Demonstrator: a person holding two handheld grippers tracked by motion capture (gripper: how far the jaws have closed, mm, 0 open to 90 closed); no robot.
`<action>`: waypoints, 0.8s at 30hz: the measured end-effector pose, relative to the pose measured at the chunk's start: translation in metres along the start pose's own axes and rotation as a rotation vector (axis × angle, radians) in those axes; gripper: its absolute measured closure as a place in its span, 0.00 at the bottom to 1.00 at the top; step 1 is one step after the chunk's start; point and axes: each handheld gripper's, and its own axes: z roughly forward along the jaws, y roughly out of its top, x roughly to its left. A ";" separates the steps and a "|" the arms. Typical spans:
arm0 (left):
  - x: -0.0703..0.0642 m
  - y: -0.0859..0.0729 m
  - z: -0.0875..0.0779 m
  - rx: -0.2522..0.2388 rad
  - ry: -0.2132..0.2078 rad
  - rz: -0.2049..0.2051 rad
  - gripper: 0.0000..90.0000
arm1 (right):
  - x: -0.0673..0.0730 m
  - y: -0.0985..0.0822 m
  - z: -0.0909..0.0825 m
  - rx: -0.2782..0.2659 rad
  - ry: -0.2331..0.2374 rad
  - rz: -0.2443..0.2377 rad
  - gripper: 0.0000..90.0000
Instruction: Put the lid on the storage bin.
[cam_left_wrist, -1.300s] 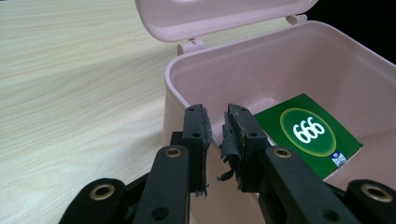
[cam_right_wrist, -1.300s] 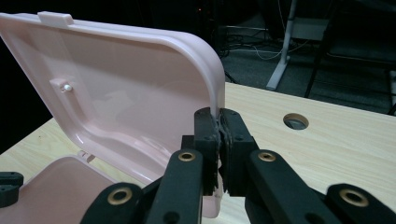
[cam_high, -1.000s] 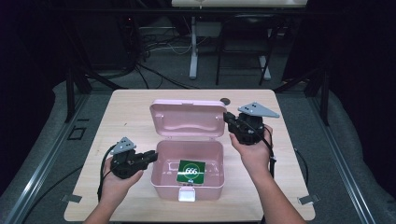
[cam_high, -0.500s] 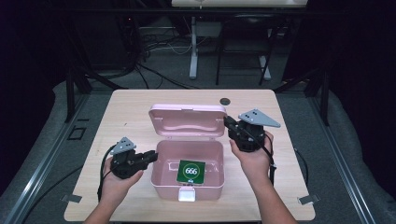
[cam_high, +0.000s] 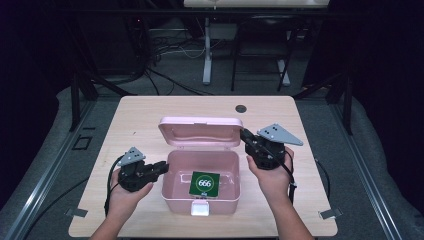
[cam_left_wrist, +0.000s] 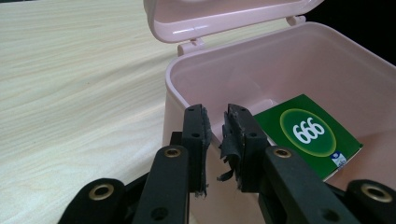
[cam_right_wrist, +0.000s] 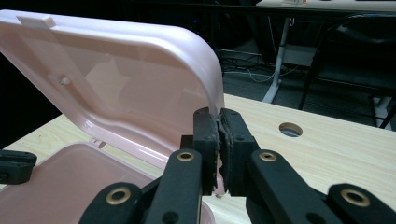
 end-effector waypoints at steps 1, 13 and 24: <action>0.000 0.000 0.000 0.000 -0.001 0.001 0.86 | 0.000 0.000 -0.001 -0.001 0.002 0.000 0.95; 0.003 0.000 0.000 -0.013 0.000 -0.002 0.84 | 0.000 -0.004 -0.004 -0.014 0.014 -0.003 0.95; 0.005 0.009 -0.014 -0.072 0.012 0.003 0.81 | 0.001 -0.006 -0.007 -0.014 0.024 -0.006 0.95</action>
